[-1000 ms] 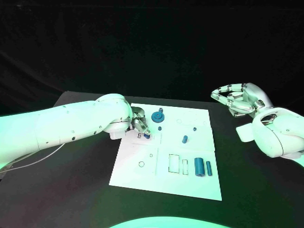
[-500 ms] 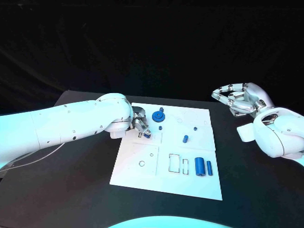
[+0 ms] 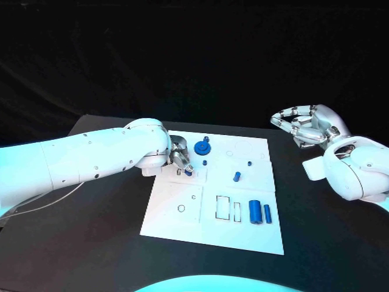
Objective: Assemble the parts on the task board
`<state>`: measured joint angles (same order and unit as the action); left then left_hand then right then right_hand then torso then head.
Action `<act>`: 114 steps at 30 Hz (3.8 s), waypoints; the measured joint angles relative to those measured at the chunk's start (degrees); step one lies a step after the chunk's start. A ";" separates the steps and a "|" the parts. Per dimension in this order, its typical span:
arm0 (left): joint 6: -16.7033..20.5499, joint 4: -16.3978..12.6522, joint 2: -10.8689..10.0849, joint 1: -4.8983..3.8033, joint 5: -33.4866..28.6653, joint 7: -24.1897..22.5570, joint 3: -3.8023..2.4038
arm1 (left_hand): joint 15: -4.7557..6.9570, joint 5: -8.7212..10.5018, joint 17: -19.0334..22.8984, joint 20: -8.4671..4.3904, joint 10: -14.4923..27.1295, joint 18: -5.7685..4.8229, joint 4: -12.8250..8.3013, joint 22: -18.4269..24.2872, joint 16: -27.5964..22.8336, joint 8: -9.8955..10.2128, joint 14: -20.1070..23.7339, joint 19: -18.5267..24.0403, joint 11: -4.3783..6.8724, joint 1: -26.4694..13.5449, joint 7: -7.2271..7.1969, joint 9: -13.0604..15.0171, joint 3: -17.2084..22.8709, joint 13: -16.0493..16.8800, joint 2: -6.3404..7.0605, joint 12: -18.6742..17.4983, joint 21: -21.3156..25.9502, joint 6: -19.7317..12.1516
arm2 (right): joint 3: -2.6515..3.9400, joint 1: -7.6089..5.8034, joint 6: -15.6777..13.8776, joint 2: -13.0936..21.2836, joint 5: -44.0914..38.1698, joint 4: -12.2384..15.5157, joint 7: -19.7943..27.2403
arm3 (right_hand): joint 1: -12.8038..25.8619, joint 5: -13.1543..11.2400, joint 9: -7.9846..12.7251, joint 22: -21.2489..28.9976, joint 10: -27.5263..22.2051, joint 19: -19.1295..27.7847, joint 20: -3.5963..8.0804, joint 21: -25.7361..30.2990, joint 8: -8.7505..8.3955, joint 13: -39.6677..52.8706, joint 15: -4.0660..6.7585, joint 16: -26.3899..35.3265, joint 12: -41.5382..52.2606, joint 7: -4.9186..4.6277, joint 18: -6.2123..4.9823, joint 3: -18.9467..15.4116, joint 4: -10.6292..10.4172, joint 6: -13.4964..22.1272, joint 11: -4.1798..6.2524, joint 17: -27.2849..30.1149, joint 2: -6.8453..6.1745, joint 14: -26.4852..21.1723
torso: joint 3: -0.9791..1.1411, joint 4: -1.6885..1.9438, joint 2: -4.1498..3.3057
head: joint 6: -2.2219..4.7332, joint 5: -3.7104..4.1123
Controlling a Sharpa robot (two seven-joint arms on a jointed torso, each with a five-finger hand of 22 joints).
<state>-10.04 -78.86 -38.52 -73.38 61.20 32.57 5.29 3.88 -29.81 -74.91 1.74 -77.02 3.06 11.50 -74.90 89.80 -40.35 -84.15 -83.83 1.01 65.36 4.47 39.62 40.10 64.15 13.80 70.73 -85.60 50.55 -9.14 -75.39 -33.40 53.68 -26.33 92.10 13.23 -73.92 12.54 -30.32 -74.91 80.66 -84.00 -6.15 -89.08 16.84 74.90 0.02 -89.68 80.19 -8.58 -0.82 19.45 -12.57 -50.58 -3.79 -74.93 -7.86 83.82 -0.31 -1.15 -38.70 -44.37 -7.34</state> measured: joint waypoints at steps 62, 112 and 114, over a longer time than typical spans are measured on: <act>-0.33 0.58 0.52 0.40 0.04 1.45 -0.17 | 1.85 11.04 0.00 -1.43 -3.88 -0.91 5.33 -0.04 0.00 -2.00 0.22 -0.21 1.85 -9.43 -3.77 3.61 -14.66 4.83 -2.32 3.34 -0.43 4.54 | -0.01 0.10 -0.13 0.06 0.96 -0.17 0.52 | 2.75 -2.02 -0.33 -0.01 0.00 0.00 0.00 0.90 1.11 0.02 0.00 0.22 0.00 0.08 0.00 -1.89 -3.33 0.75 0.00 0.03 0.31 0.00 | -0.10 0.10 0.08 | -0.58 0.44; -6.63 20.08 6.50 -4.35 -0.28 -1.56 -2.45 | -1.13 11.32 0.00 0.73 6.08 -0.89 5.25 -0.02 0.00 8.83 0.11 0.29 -2.34 -3.37 1.35 -1.66 -18.05 -7.69 -2.35 -7.17 1.61 -3.04 | -0.09 0.29 -0.32 -0.28 1.22 -1.10 0.67 | 2.74 -1.44 -0.48 -0.04 0.00 0.00 0.00 0.90 1.33 0.00 0.00 0.21 0.00 0.28 0.00 -1.89 -3.32 0.95 0.00 0.01 0.32 0.00 | -0.09 -0.04 -0.29 | 1.16 -0.18; -6.97 20.46 6.67 -4.22 -0.15 -1.62 -2.39 | -1.13 11.32 0.00 0.73 6.08 -0.89 5.25 -0.02 0.00 8.83 0.11 0.29 -2.34 -3.37 1.35 -1.66 -18.05 -7.69 -2.35 -7.17 1.61 -3.04 | -0.09 0.30 -0.31 -0.29 1.23 -1.10 0.67 | 2.74 -1.44 -0.48 -0.03 0.00 0.00 0.00 0.90 1.33 0.00 0.00 0.21 0.00 0.28 0.00 -1.89 -3.32 0.95 0.00 0.01 0.32 0.00 | -0.09 -0.04 -0.28 | 1.20 -0.15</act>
<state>-17.01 -58.39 -31.84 -77.60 61.05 30.95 2.90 2.74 -18.49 -74.90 2.47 -70.94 2.17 16.75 -74.92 89.80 -31.52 -84.04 -83.53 -1.33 61.99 5.82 37.96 22.05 56.46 11.45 63.57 -83.98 47.51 -9.23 -75.09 -33.71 53.39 -25.10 91.00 13.90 -71.18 11.10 -30.80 -74.94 80.66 -84.01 -6.15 -88.18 18.17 74.90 0.02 -89.47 80.19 -8.30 -0.82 17.56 -15.89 -49.63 -3.79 -74.92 -7.54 83.82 -0.40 -1.19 -38.98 -43.17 -7.49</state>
